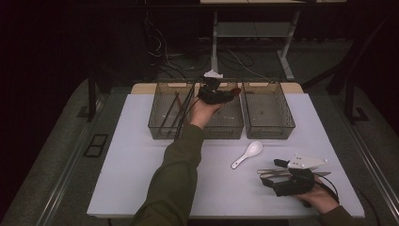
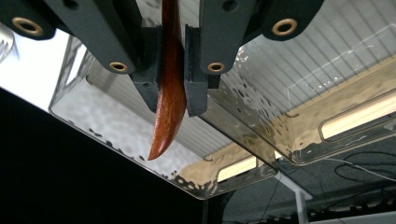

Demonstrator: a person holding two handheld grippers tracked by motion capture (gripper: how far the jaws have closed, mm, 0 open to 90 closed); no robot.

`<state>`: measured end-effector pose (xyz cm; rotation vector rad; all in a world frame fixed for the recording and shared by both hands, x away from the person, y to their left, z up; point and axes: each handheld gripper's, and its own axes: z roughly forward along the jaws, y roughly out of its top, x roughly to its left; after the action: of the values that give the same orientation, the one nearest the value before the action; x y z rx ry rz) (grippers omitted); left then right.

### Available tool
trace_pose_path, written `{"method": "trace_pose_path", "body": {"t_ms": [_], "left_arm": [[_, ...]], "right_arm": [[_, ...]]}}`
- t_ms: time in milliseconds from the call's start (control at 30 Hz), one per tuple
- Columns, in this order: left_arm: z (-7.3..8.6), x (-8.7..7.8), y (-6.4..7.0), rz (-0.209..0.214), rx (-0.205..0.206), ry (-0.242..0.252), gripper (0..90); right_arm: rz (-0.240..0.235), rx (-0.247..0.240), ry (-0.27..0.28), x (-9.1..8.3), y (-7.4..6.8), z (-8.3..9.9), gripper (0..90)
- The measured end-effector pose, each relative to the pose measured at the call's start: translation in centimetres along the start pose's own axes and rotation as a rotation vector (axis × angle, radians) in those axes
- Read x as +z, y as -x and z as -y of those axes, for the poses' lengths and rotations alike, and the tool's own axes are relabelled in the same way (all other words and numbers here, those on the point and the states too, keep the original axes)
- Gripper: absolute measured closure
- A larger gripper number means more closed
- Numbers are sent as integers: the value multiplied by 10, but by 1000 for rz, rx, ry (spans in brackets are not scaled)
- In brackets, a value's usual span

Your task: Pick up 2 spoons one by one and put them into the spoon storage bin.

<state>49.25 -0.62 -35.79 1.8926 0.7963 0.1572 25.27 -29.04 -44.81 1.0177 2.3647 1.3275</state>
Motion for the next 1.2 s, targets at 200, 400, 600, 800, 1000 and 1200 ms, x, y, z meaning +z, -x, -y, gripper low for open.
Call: {"method": "trace_pose_path", "body": {"t_ms": [200,400,600,800,1000,1200], "left_arm": [[6,10,-7,-26,-8,-18,801],[12,17,-11,-56,-7,-45,759],[12,17,-10,-83,16,-60,601],[8,11,-4,-60,33,-54,521],[8,-3,3,-10,52,-70,444],[15,-19,14,33,94,-70,384]], "right_arm": [[-1,2,-2,0,-1,0,106],[-5,2,-2,0,0,0,106],[-6,2,-2,0,-1,0,106],[-4,-3,-5,0,0,1,106],[-4,-6,0,0,0,1,106],[-6,1,2,0,0,1,106]]}}
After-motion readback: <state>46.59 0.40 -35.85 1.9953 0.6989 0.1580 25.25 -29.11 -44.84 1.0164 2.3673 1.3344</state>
